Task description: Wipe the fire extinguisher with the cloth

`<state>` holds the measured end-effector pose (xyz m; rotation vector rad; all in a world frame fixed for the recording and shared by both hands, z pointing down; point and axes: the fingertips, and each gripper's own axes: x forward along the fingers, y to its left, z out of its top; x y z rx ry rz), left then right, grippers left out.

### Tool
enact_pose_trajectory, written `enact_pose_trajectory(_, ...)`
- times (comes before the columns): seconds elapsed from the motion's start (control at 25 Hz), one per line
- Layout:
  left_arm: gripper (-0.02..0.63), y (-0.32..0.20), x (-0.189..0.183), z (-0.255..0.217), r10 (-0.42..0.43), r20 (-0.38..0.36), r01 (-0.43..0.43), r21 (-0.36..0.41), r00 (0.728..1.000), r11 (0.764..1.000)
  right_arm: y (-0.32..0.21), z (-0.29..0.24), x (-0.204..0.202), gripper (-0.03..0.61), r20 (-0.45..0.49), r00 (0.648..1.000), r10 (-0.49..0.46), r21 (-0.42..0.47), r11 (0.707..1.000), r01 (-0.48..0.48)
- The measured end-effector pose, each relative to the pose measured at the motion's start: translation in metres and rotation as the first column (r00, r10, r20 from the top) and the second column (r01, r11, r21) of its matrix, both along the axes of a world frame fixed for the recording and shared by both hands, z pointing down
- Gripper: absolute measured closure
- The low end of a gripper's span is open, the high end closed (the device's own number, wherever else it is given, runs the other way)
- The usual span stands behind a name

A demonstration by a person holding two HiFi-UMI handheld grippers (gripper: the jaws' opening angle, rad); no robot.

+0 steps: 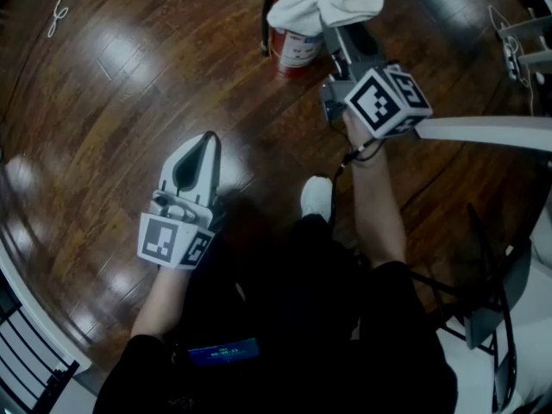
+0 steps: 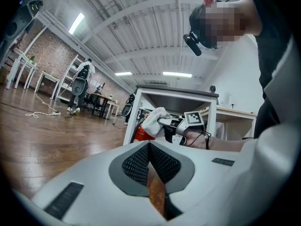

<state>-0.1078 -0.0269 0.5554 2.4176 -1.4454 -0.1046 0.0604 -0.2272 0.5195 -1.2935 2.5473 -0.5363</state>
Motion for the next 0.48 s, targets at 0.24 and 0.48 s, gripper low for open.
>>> enact_pose_trajectory(0.24, 0.612, -0.001, -0.002, 0.001, -0.002, -0.002, 0.002, -0.002, 1.0, 1.0, 0.006, 0.043, -0.023, 0.463, -0.122, 0.992, -0.041, -0.043, 0.998, 0.036)
enact_pose_trajectory(0.48, 0.612, -0.003, -0.004, 0.005, -0.002, -0.007, 0.002, -0.008, 1.0, 1.0, 0.016, 0.115, -0.031, 0.463, -0.211, 0.973, -0.089, -0.154, 0.986, 0.057)
